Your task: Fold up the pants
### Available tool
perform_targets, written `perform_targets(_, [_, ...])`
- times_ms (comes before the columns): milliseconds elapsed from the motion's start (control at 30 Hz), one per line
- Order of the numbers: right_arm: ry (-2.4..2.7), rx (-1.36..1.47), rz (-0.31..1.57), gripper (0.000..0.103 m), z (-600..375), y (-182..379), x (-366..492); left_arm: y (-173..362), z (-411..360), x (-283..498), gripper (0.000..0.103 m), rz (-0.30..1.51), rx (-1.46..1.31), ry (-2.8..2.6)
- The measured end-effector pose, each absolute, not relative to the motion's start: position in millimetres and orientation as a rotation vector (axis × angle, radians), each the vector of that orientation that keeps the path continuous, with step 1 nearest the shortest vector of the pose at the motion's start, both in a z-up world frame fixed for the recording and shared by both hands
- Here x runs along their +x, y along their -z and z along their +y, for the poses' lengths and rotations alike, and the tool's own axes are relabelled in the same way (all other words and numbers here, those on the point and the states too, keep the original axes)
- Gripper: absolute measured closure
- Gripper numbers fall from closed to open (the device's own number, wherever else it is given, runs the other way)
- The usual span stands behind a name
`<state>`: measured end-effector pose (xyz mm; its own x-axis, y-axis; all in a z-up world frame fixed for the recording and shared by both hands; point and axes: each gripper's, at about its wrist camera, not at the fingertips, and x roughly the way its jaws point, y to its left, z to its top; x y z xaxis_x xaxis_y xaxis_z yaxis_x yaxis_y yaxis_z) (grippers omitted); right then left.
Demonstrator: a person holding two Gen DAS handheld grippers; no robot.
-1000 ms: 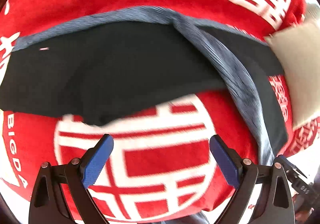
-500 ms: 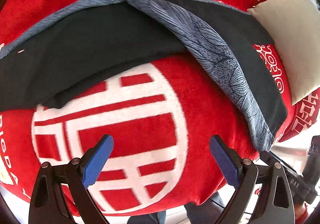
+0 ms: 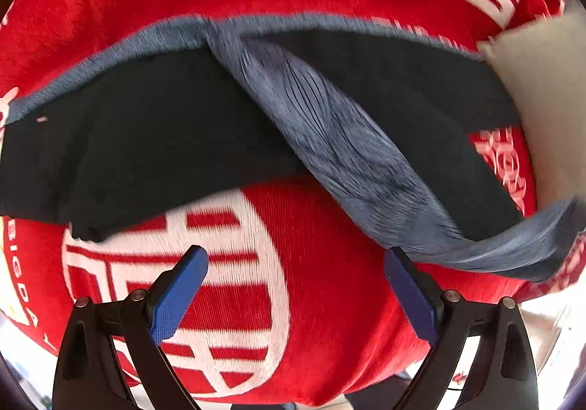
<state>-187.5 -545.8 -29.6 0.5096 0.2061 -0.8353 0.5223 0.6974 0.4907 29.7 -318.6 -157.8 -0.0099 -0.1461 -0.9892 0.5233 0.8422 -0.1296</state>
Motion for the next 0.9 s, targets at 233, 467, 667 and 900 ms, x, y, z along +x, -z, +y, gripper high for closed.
perform_targets(233, [0.239, 0.668, 1.036, 0.1, -651, -1, -83, 130, -337, 65, 0.006, 1.394, 0.258, 0.457])
perform_targets(467, [0.336, 0.591, 1.221, 0.09, -719, 45, -16, 148, -375, 92, 0.006, 1.344, 0.31, 0.414])
perform_targets(667, [0.376, 0.442, 1.108, 0.018, -704, 7, -21, 161, -398, 117, 0.006, 1.326, 0.335, 0.38])
perform_targets(900, [0.362, 0.456, 1.254, 0.081, -684, 51, -32, 196, -418, 140, 0.006, 1.345, 0.384, 0.31])
